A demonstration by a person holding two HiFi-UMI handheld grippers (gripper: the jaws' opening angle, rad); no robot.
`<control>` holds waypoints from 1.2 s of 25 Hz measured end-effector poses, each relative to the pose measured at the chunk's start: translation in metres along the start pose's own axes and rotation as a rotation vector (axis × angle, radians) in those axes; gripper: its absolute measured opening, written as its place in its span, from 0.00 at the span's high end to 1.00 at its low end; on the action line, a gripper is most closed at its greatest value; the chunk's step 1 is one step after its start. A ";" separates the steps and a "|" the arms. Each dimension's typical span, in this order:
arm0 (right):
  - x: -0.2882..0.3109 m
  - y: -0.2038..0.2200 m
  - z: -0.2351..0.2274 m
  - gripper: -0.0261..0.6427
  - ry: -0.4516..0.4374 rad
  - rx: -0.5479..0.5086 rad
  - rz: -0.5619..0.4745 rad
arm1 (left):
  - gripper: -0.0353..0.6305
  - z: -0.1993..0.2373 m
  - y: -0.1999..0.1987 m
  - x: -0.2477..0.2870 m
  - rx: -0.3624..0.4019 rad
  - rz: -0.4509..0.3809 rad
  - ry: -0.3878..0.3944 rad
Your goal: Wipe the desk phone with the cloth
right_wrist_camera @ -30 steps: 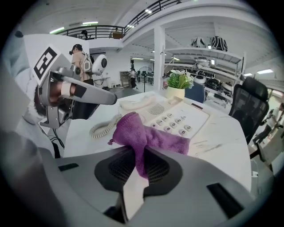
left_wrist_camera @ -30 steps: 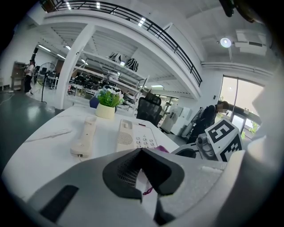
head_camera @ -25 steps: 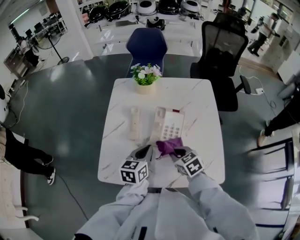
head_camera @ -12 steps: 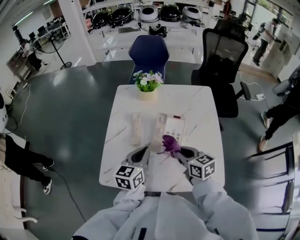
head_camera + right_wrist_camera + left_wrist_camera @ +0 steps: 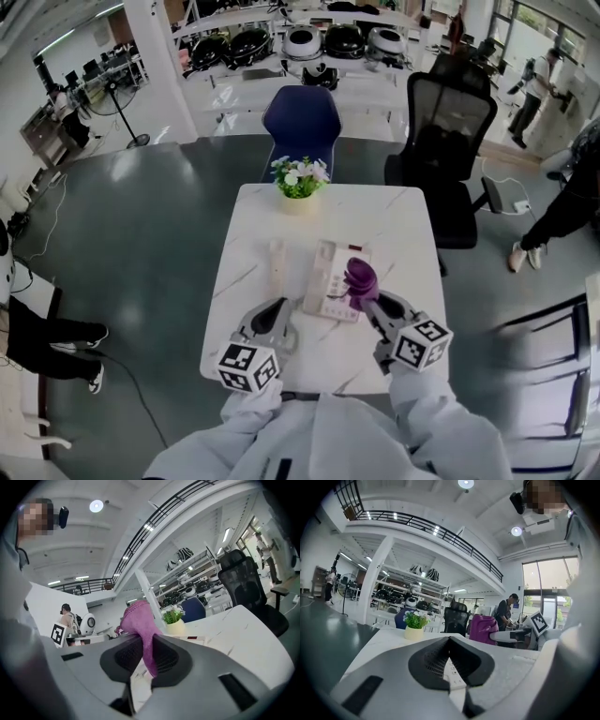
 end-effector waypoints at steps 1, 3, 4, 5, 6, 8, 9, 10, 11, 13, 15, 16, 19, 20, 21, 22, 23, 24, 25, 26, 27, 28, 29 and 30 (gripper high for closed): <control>-0.001 -0.005 0.001 0.90 0.005 -0.008 -0.012 | 0.95 0.001 -0.004 -0.001 0.007 -0.011 -0.002; -0.004 -0.013 0.000 0.90 0.019 -0.030 -0.036 | 0.95 0.002 -0.012 -0.002 0.023 -0.030 -0.002; -0.005 -0.016 -0.001 0.90 0.024 -0.039 -0.050 | 0.95 0.003 -0.016 -0.003 0.033 -0.039 -0.002; -0.007 -0.019 -0.002 0.90 0.029 -0.048 -0.064 | 0.95 0.003 -0.019 -0.003 0.044 -0.047 -0.002; -0.008 -0.023 -0.002 0.90 0.033 -0.061 -0.079 | 0.95 0.003 -0.022 -0.003 0.053 -0.055 -0.003; -0.008 -0.033 0.000 0.90 0.037 -0.091 -0.111 | 0.95 0.004 -0.029 -0.003 0.068 -0.073 -0.006; -0.008 -0.037 0.001 0.90 0.038 -0.102 -0.127 | 0.95 0.005 -0.033 -0.004 0.073 -0.083 -0.009; -0.008 -0.041 0.002 0.90 0.040 -0.110 -0.141 | 0.95 0.006 -0.037 -0.004 0.077 -0.093 -0.011; -0.008 -0.045 0.003 0.90 0.042 -0.118 -0.154 | 0.95 0.006 -0.040 -0.005 0.080 -0.101 -0.014; -0.008 -0.052 0.003 0.90 0.046 -0.134 -0.175 | 0.95 0.006 -0.046 -0.005 0.089 -0.119 -0.020; -0.008 -0.059 0.003 0.90 0.049 -0.148 -0.196 | 0.95 0.006 -0.050 -0.004 0.108 -0.133 -0.025; -0.008 -0.061 0.003 0.90 0.049 -0.155 -0.205 | 0.95 0.005 -0.052 -0.004 0.119 -0.138 -0.025; -0.007 -0.068 0.005 0.90 0.046 -0.169 -0.224 | 0.95 0.004 -0.059 -0.003 0.147 -0.148 -0.025; -0.007 -0.071 0.005 0.90 0.044 -0.172 -0.228 | 0.95 0.004 -0.061 -0.004 0.150 -0.152 -0.028; -0.007 -0.073 0.005 0.90 0.043 -0.175 -0.231 | 0.95 0.004 -0.063 -0.004 0.152 -0.156 -0.032; -0.007 -0.075 0.005 0.90 0.045 -0.178 -0.233 | 0.95 0.005 -0.065 -0.005 0.154 -0.160 -0.037; -0.008 -0.076 0.004 0.90 0.051 -0.180 -0.235 | 0.95 0.005 -0.067 -0.005 0.156 -0.163 -0.042; -0.009 -0.078 0.003 0.90 0.057 -0.181 -0.236 | 0.95 0.006 -0.067 -0.006 0.158 -0.166 -0.047; -0.010 -0.079 0.002 0.90 0.062 -0.182 -0.239 | 0.95 0.007 -0.067 -0.006 0.160 -0.169 -0.052; -0.010 -0.080 0.000 0.90 0.063 -0.182 -0.242 | 0.95 0.007 -0.067 -0.006 0.160 -0.172 -0.057; -0.010 -0.080 -0.001 0.90 0.064 -0.183 -0.245 | 0.95 0.008 -0.067 -0.005 0.160 -0.174 -0.063; -0.010 -0.081 -0.002 0.90 0.064 -0.184 -0.248 | 0.95 0.009 -0.067 -0.005 0.158 -0.176 -0.067; -0.010 -0.081 -0.003 0.90 0.065 -0.184 -0.250 | 0.95 0.009 -0.067 -0.005 0.156 -0.176 -0.071; -0.010 -0.081 -0.004 0.90 0.066 -0.184 -0.251 | 0.95 0.010 -0.067 -0.005 0.154 -0.176 -0.074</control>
Point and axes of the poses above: the fingertips, and each gripper's own axes: x forward along the fingers, z to its left, y out of its underside, the point moved 6 cm from there along -x, backward along the fingers, and after that the axes turned 13 degrees about -z, right-handed, at the moved point
